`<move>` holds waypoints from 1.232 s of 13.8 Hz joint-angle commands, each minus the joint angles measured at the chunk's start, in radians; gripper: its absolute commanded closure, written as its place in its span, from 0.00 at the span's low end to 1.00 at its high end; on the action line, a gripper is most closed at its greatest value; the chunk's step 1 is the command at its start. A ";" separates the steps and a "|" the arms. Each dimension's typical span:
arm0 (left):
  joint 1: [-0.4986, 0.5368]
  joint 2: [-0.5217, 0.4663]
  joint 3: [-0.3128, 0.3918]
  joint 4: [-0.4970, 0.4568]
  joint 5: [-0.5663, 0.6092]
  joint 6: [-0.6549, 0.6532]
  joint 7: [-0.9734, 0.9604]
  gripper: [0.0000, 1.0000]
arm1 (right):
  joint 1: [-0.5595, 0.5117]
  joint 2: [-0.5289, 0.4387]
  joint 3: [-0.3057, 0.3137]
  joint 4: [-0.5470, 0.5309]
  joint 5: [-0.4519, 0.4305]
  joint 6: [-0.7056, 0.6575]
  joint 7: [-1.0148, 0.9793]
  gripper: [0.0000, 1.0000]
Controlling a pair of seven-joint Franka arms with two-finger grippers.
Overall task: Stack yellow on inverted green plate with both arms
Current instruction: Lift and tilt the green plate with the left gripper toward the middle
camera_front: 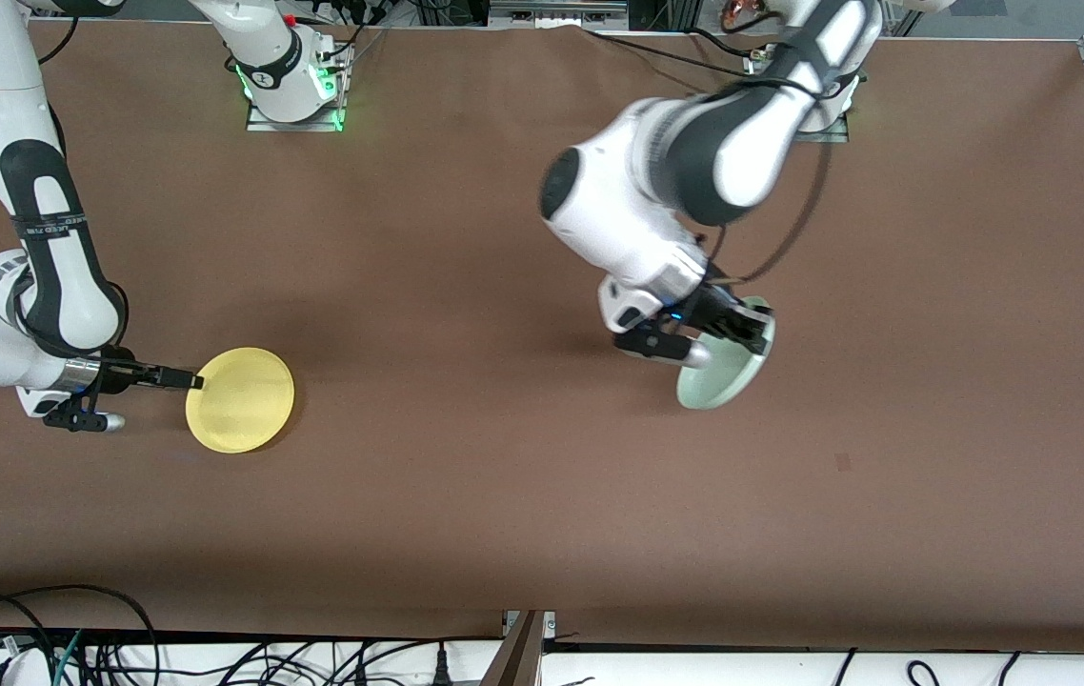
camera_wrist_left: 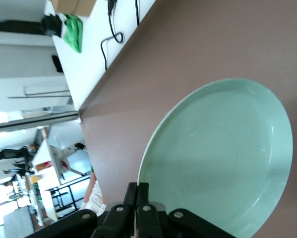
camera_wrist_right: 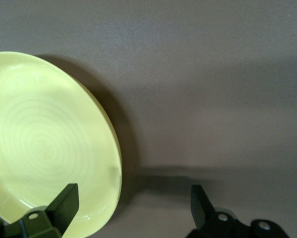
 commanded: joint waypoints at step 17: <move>-0.461 0.344 0.197 0.040 0.333 -0.185 -0.324 1.00 | 0.004 0.007 0.009 -0.005 0.025 0.021 -0.062 0.58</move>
